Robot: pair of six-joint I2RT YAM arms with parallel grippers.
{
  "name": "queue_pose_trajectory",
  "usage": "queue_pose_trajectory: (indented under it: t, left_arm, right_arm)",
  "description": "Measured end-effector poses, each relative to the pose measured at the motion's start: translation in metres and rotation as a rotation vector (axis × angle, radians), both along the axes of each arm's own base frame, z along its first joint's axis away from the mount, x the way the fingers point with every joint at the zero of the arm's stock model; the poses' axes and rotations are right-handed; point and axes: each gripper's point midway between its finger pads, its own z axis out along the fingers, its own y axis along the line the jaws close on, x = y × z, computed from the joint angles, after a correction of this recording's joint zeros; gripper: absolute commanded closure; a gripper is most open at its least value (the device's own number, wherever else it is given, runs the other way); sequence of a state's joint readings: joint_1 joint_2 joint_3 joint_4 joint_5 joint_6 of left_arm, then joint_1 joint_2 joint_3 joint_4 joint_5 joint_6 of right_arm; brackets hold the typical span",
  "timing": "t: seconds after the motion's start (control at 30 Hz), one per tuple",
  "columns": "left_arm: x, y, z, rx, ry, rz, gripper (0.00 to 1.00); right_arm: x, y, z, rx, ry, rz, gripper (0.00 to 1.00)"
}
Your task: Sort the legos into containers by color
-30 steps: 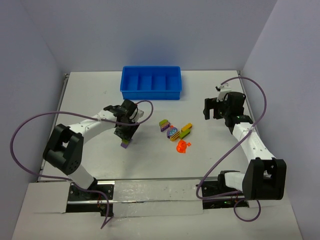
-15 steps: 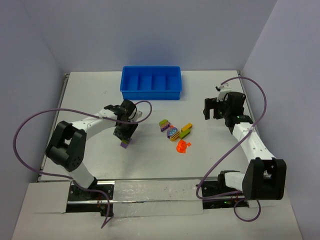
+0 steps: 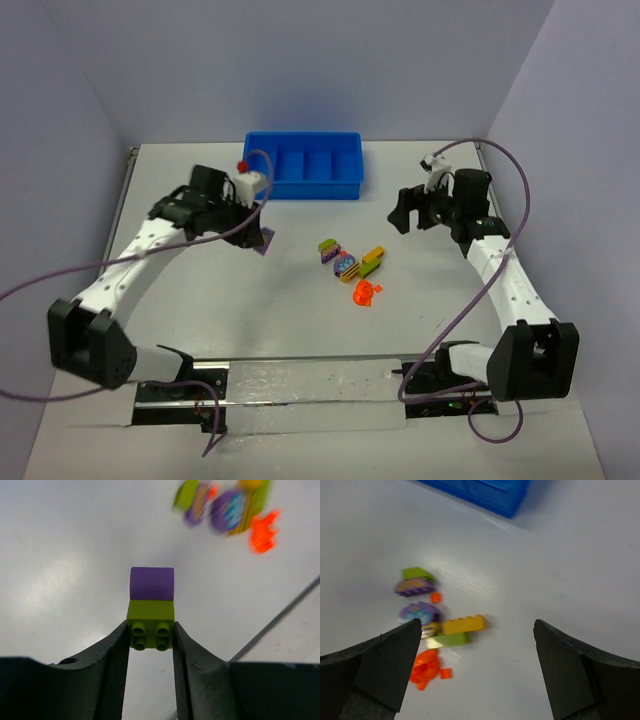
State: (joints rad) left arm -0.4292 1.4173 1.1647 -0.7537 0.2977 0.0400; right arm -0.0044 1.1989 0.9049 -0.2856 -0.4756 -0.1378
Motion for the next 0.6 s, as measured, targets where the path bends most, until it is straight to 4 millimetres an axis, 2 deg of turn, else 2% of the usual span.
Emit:
queue_pose_trajectory:
  t: [0.07, 0.13, 0.2, 0.23, 0.3, 0.4, 0.5, 0.6]
  left_arm:
    - [0.008, -0.007, 0.056, -0.167, -0.131, -0.038, 1.0]
    - [0.003, -0.017, 0.107, -0.308, -0.252, -0.116, 1.0]
    - [-0.013, -0.034, 0.141, -0.446, -0.314, -0.225, 1.0]
    - [-0.021, -0.042, 0.15, -0.501, -0.32, -0.273, 1.0]
    - [-0.037, -0.055, 0.159, -0.602, -0.301, -0.353, 1.0]
    - [-0.047, -0.064, 0.153, -0.693, -0.221, -0.396, 1.0]
    - [-0.052, -0.069, 0.15, -0.734, -0.164, -0.412, 1.0]
    - [-0.057, -0.073, 0.155, -0.761, -0.163, -0.45, 1.0]
  right_arm:
    - [-0.005, 0.031, 0.029, 0.067, -0.023, 0.123, 0.0]
    - [-0.014, 0.066, 0.064, 0.136, -0.073, 0.268, 0.0]
    - [-0.029, 0.099, 0.095, 0.207, -0.108, 0.404, 0.0]
    - [-0.038, 0.113, 0.105, 0.237, -0.119, 0.463, 0.0]
    - [-0.057, 0.137, 0.121, 0.296, -0.119, 0.564, 0.0]
    - [-0.08, 0.162, 0.136, 0.363, -0.087, 0.671, 0.0]
    - [-0.093, 0.177, 0.147, 0.39, -0.077, 0.737, 0.0]
    - [-0.102, 0.19, 0.149, 0.399, -0.063, 0.785, 0.0]
